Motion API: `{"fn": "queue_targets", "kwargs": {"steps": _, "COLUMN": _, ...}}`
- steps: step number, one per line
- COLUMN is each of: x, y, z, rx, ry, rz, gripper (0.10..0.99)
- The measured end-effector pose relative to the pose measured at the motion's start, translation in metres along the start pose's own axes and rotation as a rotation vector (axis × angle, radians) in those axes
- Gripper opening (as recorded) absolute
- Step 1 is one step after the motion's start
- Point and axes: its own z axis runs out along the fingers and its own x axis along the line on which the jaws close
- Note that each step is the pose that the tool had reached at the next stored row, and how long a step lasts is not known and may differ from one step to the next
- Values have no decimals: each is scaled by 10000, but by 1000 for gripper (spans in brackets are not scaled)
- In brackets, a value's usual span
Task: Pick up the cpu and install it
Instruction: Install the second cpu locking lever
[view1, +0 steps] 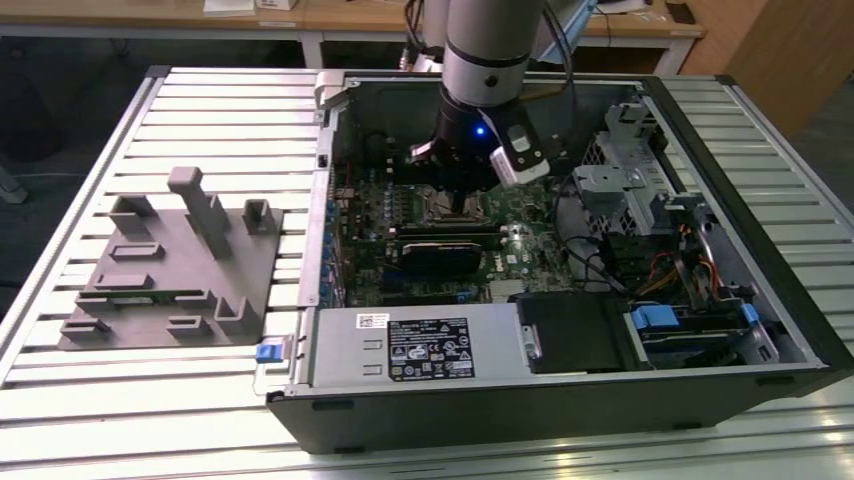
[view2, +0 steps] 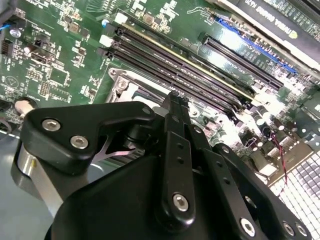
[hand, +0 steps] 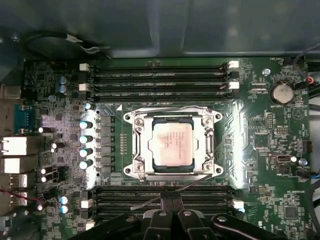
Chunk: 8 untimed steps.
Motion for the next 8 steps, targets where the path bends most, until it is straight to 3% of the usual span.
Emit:
{"fn": "queue_targets", "kwargs": {"steps": 5, "x": 7, "y": -5, "z": 67, "rx": -7, "ry": 17, "rz": 0, "gripper": 106}}
{"fn": "queue_targets", "kwargs": {"steps": 6, "x": 7, "y": -7, "z": 73, "rx": -56, "ry": 20, "rz": -2, "gripper": 106}}
{"fn": "queue_targets", "kwargs": {"steps": 8, "x": 7, "y": -15, "z": 78, "rx": -266, "ry": 27, "rz": -5, "gripper": 106}}
